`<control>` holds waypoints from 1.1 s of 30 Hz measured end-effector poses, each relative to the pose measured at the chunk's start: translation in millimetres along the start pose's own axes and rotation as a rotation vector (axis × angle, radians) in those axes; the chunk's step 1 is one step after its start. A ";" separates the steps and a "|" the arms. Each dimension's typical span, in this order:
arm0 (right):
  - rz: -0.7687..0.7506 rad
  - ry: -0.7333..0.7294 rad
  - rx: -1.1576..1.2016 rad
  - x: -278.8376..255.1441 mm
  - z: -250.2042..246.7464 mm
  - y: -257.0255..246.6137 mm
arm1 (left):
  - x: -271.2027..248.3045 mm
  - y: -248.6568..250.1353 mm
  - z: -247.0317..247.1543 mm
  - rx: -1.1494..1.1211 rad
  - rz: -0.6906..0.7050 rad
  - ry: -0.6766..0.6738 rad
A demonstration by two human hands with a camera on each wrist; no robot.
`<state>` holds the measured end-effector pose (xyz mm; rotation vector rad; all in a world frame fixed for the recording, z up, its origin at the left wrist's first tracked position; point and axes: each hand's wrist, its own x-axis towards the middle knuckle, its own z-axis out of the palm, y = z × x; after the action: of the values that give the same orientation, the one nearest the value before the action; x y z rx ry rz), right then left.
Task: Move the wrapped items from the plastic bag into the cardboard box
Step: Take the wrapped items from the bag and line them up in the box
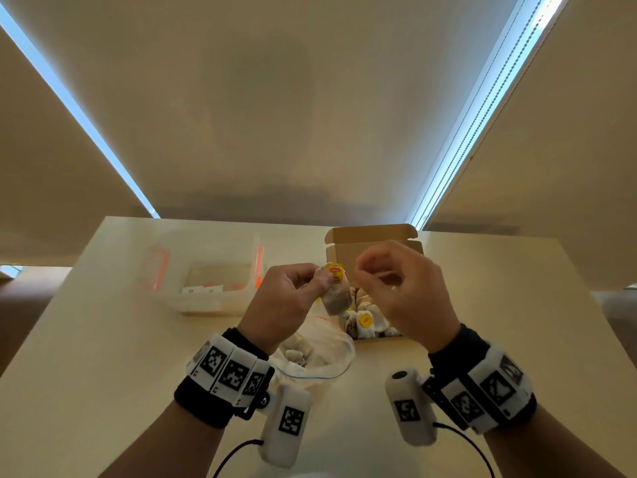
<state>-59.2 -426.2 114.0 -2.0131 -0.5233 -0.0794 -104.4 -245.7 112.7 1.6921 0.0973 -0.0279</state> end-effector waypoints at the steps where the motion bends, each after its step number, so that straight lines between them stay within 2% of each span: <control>1: 0.123 -0.055 0.064 0.5 1.2 1.7 | 0.5 0.4 0.2 0.005 -0.004 -0.017; 3: 0.302 -0.203 0.157 0.6 6.3 4.4 | 2.2 0.4 0.0 0.037 0.004 -0.048; 4: 0.341 -0.236 0.189 -0.4 9.3 6.7 | 3.6 -0.4 0.3 0.069 0.024 -0.055; 6: 0.372 -0.197 0.264 -2.9 13.7 9.7 | 7.4 -6.9 1.3 0.156 0.075 -0.042; 9: 0.397 -0.103 0.364 -8.9 15.8 15.2 | 10.3 -20.2 9.1 0.237 0.081 -0.005; 13: 0.466 0.065 0.375 -5.6 -2.2 44.0 | 13.7 -35.0 16.9 0.238 -0.107 0.013; 15: 0.562 0.191 0.266 0.1 -22.0 86.7 | 16.9 -45.4 14.1 0.100 -0.252 0.036; 17: 0.684 0.200 0.115 0.6 -36.0 136.7 | 17.1 -55.7 8.8 -0.057 -0.361 0.072; 20: 0.849 0.081 -0.063 -5.6 -32.4 202.0 | 13.9 -66.9 0.8 -0.108 -0.415 0.112; 24: 0.924 -0.141 -0.286 -6.9 -13.0 243.0 | 5.8 -75.8 -9.1 -0.127 -0.443 0.127; 30: 0.891 -0.488 -0.716 0.2 9.9 270.8 | -0.2 -84.5 -19.9 -0.136 -0.454 0.173; 33: 0.893 -0.513 -0.813 -0.2 18.3 273.1 | 0.7 -86.2 -21.7 -0.139 -0.463 0.176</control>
<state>45.6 -518.5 -121.5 -2.8988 0.2023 0.9181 -111.5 -213.9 30.1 1.4998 0.6080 -0.2142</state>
